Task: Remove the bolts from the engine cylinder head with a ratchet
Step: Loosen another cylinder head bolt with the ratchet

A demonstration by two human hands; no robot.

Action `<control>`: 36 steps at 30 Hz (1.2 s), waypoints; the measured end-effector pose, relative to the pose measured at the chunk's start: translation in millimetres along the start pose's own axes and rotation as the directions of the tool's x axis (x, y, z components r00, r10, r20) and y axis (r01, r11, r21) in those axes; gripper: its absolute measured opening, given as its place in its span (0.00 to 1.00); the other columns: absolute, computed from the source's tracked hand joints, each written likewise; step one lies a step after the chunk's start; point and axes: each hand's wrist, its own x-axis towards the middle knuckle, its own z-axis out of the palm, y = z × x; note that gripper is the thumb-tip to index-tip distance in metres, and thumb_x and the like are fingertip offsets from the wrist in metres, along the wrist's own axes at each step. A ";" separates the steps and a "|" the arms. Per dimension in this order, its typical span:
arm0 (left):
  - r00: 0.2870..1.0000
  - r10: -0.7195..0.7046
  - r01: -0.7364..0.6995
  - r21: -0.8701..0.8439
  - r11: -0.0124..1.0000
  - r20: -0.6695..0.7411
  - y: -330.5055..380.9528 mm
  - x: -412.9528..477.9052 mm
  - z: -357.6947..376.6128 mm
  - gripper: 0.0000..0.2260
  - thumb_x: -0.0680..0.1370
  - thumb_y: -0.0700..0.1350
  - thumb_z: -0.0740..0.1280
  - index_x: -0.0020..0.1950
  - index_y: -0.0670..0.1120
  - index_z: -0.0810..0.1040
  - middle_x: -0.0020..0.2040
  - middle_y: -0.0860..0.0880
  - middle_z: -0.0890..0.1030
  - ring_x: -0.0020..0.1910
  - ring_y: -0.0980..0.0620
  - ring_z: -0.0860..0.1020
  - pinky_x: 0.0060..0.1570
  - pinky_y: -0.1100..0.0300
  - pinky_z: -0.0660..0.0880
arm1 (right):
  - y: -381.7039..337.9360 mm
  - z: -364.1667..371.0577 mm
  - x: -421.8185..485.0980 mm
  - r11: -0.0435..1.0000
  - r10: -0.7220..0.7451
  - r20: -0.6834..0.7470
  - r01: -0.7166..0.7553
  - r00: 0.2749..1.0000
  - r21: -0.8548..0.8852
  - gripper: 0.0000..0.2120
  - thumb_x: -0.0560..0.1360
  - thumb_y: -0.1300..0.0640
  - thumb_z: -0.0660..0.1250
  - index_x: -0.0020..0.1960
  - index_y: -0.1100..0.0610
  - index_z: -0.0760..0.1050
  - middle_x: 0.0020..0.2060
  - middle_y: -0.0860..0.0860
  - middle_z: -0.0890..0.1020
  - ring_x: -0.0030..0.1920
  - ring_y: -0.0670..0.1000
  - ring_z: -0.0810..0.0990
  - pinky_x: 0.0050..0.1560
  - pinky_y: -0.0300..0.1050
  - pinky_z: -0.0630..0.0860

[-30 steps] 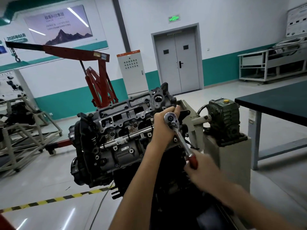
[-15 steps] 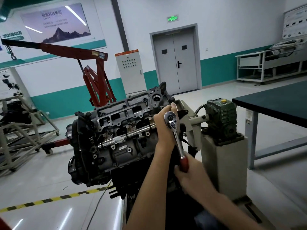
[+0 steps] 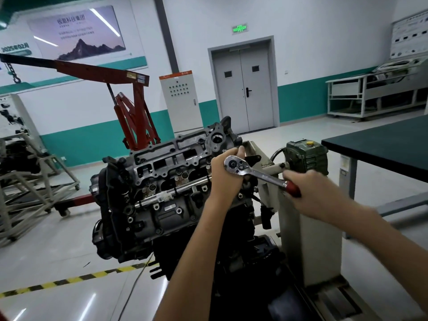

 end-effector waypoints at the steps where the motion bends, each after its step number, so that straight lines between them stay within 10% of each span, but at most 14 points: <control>1: 0.999 -0.003 0.001 -0.036 0.999 -0.047 0.4 -2.7 4.5 0.21 0.81 0.38 0.61 0.28 0.39 0.64 0.25 0.46 0.64 0.25 0.51 0.61 0.25 0.59 0.57 | -9.2 12.4 -10.6 0.992 0.060 0.019 -0.061 0.998 0.114 0.05 0.72 0.60 0.66 0.47 0.57 0.72 0.33 0.49 0.76 0.32 0.46 0.77 0.35 0.41 0.78; 8: 0.972 -0.043 0.035 -0.039 0.999 -0.232 5.6 -3.0 20.8 0.20 0.81 0.38 0.61 0.30 0.35 0.62 0.27 0.47 0.62 0.26 0.55 0.60 0.26 0.63 0.58 | -106.0 85.6 -44.0 0.546 0.252 0.077 -0.207 0.965 0.812 0.11 0.70 0.67 0.64 0.36 0.54 0.69 0.25 0.50 0.72 0.19 0.44 0.69 0.22 0.35 0.68; 14: 0.978 -0.033 -0.005 0.181 0.983 0.204 6.6 4.1 -12.4 0.19 0.80 0.41 0.65 0.31 0.35 0.68 0.27 0.44 0.68 0.29 0.52 0.64 0.32 0.57 0.62 | -17.4 22.9 -18.8 0.961 0.073 0.049 -0.084 0.996 0.264 0.08 0.72 0.63 0.65 0.40 0.53 0.69 0.30 0.50 0.75 0.29 0.48 0.75 0.32 0.43 0.75; 18: 0.963 -0.023 -0.041 0.231 0.972 0.268 6.8 10.0 -18.5 0.20 0.80 0.40 0.65 0.30 0.34 0.67 0.26 0.41 0.66 0.28 0.51 0.63 0.31 0.57 0.61 | 5.6 -18.0 11.0 0.981 0.001 -0.079 -0.016 0.997 -0.192 0.04 0.72 0.55 0.64 0.42 0.52 0.69 0.28 0.47 0.71 0.29 0.51 0.72 0.32 0.41 0.68; 23: 0.999 -0.021 0.020 -0.010 1.000 -0.039 1.8 -6.6 5.5 0.21 0.82 0.39 0.61 0.30 0.33 0.65 0.26 0.43 0.65 0.26 0.50 0.61 0.27 0.52 0.58 | -35.8 32.2 -29.9 0.936 0.195 0.005 -0.188 0.981 0.296 0.09 0.69 0.61 0.68 0.37 0.53 0.68 0.30 0.50 0.73 0.30 0.43 0.73 0.34 0.35 0.71; 29: 0.986 -0.066 0.056 -0.070 0.996 -0.155 -0.8 -5.1 16.5 0.21 0.81 0.40 0.61 0.30 0.35 0.61 0.27 0.48 0.60 0.26 0.57 0.59 0.27 0.65 0.57 | -110.2 90.3 -45.6 0.481 0.308 0.106 -0.251 0.945 0.840 0.14 0.70 0.68 0.64 0.33 0.54 0.66 0.21 0.48 0.69 0.17 0.44 0.67 0.20 0.37 0.65; 36: 0.971 0.042 -0.092 0.206 0.974 0.236 6.1 5.8 -16.4 0.21 0.79 0.40 0.66 0.29 0.49 0.63 0.25 0.53 0.65 0.26 0.57 0.61 0.29 0.62 0.61 | -7.8 15.7 -14.8 0.968 0.040 0.108 -0.065 0.993 0.241 0.03 0.72 0.62 0.66 0.42 0.55 0.73 0.31 0.48 0.76 0.30 0.45 0.76 0.32 0.38 0.76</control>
